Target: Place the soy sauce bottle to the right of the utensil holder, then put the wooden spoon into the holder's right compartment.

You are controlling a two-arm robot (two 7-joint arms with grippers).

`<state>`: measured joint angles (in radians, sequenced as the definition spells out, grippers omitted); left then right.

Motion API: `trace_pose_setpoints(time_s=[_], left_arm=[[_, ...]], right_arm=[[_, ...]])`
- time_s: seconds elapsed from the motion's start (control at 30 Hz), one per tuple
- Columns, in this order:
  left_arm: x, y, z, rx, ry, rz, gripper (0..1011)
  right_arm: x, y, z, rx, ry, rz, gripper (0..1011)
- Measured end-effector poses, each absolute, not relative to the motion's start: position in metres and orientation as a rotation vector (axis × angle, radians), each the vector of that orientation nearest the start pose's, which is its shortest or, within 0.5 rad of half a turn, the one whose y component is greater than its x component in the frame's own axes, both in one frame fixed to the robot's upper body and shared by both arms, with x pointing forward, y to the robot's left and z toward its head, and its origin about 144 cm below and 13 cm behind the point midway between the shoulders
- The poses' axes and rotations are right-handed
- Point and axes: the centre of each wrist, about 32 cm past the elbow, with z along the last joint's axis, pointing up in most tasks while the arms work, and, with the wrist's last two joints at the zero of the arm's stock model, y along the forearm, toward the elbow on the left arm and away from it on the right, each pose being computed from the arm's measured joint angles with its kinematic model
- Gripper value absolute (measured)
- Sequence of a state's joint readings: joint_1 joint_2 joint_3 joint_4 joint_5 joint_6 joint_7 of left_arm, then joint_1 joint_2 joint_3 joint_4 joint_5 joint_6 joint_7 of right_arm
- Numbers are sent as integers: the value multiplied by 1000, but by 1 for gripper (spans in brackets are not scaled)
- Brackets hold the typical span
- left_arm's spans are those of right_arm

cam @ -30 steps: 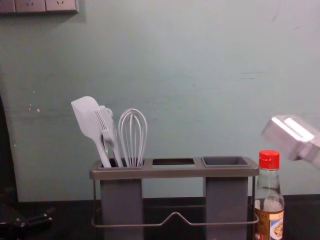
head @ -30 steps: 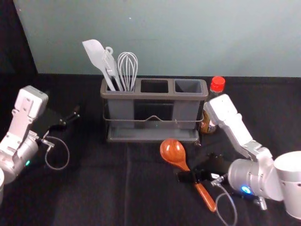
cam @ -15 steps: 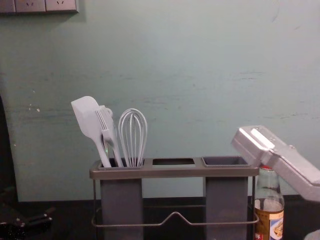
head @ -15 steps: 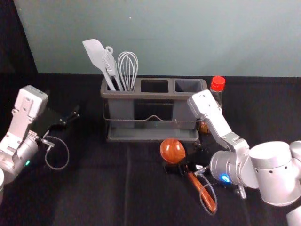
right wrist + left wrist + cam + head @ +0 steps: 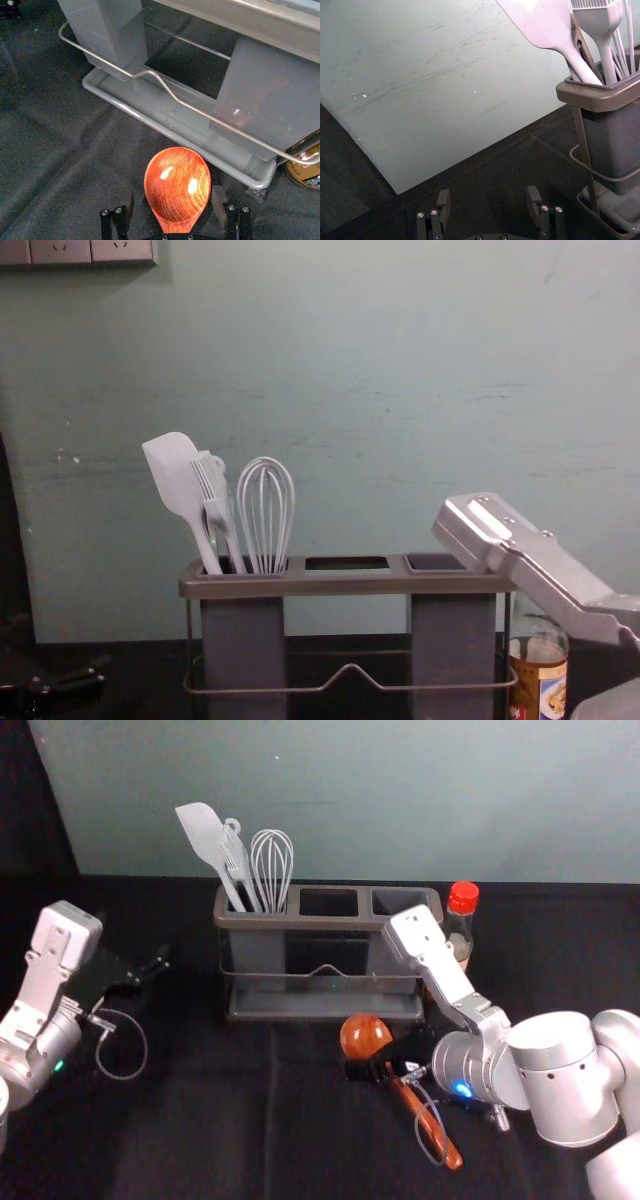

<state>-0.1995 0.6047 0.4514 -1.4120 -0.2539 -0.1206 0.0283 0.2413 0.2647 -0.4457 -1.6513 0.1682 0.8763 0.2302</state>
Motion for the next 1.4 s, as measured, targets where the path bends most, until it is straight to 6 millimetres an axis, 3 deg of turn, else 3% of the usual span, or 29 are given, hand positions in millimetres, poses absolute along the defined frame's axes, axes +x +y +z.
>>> trace_pose_setpoints(time_s=[1.4], left_arm=[[489, 310, 1140, 304, -285, 1248, 1005]], right_arm=[[496, -154, 1202, -662, 312, -970, 983]])
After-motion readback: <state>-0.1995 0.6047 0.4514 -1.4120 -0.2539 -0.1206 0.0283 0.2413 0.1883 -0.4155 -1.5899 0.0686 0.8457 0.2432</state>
